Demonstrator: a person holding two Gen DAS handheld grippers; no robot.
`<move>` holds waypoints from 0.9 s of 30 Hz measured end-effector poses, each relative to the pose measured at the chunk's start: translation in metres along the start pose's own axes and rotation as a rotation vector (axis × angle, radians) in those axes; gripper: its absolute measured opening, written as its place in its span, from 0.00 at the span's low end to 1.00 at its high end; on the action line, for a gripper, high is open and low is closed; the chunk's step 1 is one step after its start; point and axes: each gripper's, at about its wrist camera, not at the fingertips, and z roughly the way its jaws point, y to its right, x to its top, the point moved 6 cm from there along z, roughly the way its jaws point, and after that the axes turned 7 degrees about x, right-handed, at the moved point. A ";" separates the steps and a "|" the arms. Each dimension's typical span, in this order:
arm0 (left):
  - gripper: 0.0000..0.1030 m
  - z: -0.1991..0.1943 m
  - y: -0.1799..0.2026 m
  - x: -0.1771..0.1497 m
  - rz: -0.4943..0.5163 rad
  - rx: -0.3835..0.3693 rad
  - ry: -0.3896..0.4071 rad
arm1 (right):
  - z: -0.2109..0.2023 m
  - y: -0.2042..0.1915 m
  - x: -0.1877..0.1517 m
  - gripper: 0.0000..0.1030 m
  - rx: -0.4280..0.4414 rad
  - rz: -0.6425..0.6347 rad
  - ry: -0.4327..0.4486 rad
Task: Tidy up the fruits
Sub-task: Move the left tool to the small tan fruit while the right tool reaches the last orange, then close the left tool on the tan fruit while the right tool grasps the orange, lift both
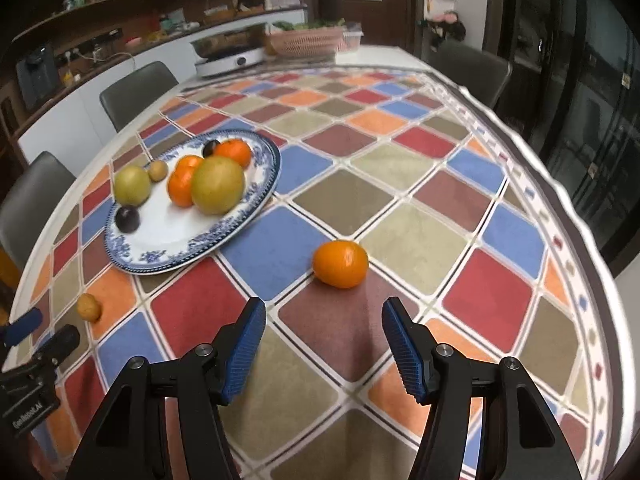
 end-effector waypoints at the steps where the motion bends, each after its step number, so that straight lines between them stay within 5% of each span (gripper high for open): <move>1: 0.70 0.004 0.001 0.000 -0.002 -0.003 -0.010 | 0.004 0.001 0.001 0.59 0.004 0.006 -0.005; 8: 0.58 0.015 0.003 0.004 -0.021 -0.024 -0.028 | 0.023 0.007 0.009 0.59 -0.030 0.005 -0.010; 22: 0.29 0.024 0.009 0.007 -0.018 -0.061 -0.049 | 0.037 0.011 0.017 0.38 -0.028 0.005 -0.016; 27: 0.28 0.021 0.011 0.007 -0.005 -0.064 -0.036 | 0.034 0.011 0.016 0.36 -0.016 0.003 -0.012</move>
